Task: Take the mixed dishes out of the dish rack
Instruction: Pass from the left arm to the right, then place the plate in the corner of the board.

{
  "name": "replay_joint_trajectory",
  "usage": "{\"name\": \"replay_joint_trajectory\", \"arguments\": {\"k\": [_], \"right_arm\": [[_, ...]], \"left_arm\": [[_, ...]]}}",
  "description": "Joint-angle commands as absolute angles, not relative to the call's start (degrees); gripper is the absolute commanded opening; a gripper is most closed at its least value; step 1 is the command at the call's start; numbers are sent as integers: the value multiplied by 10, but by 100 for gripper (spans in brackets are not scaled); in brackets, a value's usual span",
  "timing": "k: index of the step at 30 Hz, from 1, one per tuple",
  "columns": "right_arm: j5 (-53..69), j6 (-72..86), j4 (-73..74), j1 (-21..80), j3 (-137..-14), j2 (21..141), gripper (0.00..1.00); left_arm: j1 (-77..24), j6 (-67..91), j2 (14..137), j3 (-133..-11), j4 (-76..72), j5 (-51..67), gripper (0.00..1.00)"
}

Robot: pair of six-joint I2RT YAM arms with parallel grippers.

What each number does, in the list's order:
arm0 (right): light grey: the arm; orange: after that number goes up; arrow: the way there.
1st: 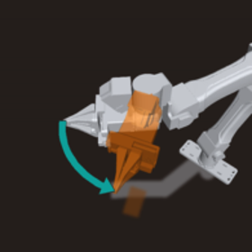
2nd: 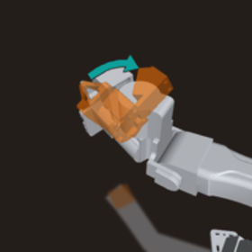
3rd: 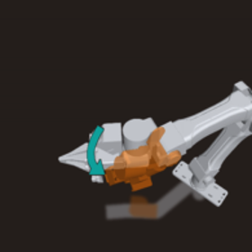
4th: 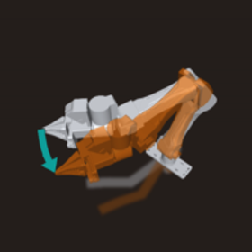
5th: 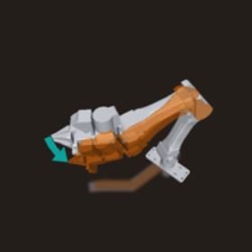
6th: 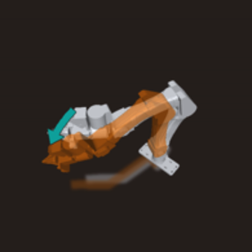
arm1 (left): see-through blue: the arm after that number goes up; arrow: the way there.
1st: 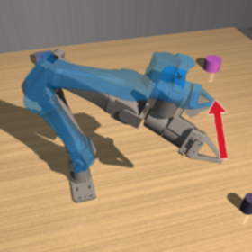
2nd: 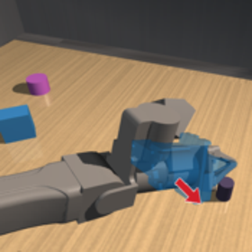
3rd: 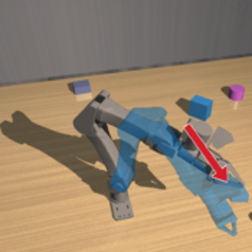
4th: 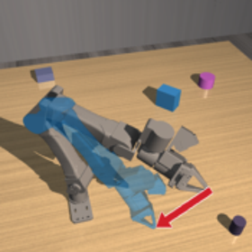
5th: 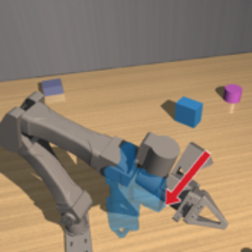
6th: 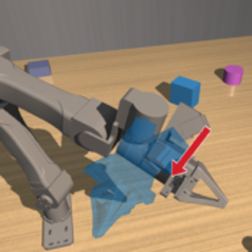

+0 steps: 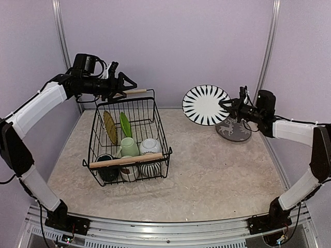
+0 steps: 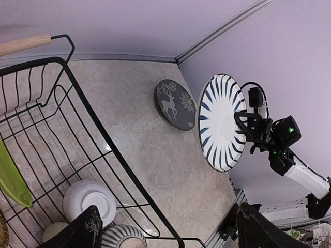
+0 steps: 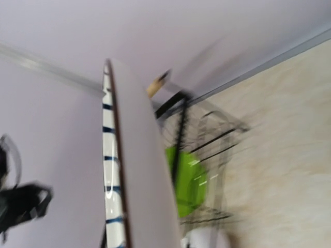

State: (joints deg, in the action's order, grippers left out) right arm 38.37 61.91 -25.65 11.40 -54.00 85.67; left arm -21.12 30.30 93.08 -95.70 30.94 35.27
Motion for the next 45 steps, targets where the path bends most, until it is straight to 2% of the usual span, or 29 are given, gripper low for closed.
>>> {"name": "replay_joint_trajectory", "arguments": {"k": [1,9,17,29,34,38,45], "right_arm": [[375,603,-240,57,-531,837,0],[356,599,-233,-37,-520,892,0],[355,581,-225,-104,-547,977,0],[389,547,-218,-147,-615,1113,0],[407,488,-156,-154,-668,1159,1],[392,416,-63,-157,-713,1182,17],[284,265,124,-156,-771,1174,61]], "left_arm": [[-208,253,898,-954,363,270,87],[-207,211,873,-949,405,200,94],[-208,193,850,-937,424,178,97],[-214,187,834,-932,450,155,98],[-227,186,836,-940,458,148,99],[-235,180,847,-950,468,137,99],[-242,173,868,-961,475,136,99]]}}
